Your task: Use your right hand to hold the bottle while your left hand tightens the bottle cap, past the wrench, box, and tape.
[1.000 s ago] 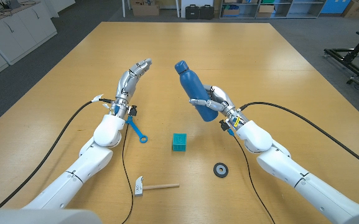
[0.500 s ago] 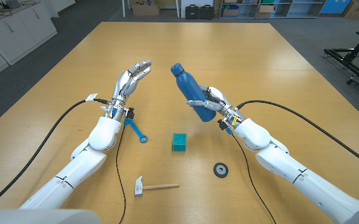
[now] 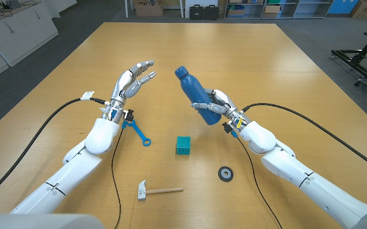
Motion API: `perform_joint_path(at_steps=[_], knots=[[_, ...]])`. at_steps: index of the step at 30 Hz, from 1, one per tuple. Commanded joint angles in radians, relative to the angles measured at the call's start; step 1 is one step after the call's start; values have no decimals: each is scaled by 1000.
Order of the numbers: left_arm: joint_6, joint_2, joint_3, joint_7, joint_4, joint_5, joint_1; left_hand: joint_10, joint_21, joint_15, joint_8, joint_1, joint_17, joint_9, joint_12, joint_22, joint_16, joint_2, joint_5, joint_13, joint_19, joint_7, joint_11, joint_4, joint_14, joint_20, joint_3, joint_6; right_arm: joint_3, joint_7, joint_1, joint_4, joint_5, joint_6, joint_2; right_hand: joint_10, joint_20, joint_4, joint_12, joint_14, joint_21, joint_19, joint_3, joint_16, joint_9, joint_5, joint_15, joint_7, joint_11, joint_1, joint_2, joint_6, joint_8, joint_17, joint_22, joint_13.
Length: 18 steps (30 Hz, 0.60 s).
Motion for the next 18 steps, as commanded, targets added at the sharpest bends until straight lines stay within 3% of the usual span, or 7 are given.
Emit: perform_joint_path(at_steps=[1, 12, 18], knots=[[116, 102, -51, -79, -97, 19, 23, -4, -3, -114, -3, 27, 3, 3, -7, 3, -5, -6, -8, 1, -2, -7, -11, 1, -7, -3, 8, -9, -1, -7, 5, 16, 0, -4, 3, 224, -167, 13, -1, 147, 7, 32, 21, 0, 4, -3, -226, -202, -215, 276, 284, 249, 4, 5, 4, 4], [210, 221, -117, -232, -170, -84, 21, -21, -9, -105, -10, 57, 3, 3, -17, 3, -12, -15, -12, 2, -22, 3, 8, 8, -30, 14, 6, -27, -13, 3, 23, 33, -3, -13, 6, 225, -167, 14, -3, 147, 11, 31, 22, -2, 3, -4, -226, -203, -213, 276, 284, 249, 5, 8, 4, 6], [225, 249, -142, -277, -186, -129, 21, -21, -8, -104, -10, 60, 3, 3, -18, 3, -11, -16, -12, 2, -22, 9, 14, 10, -29, 16, 4, -26, -25, 23, 42, 46, -11, -21, 2, 226, -167, 13, -5, 147, 14, 29, 22, -4, 2, -4, -227, -202, -214, 277, 283, 254, 8, 10, 3, 8]])
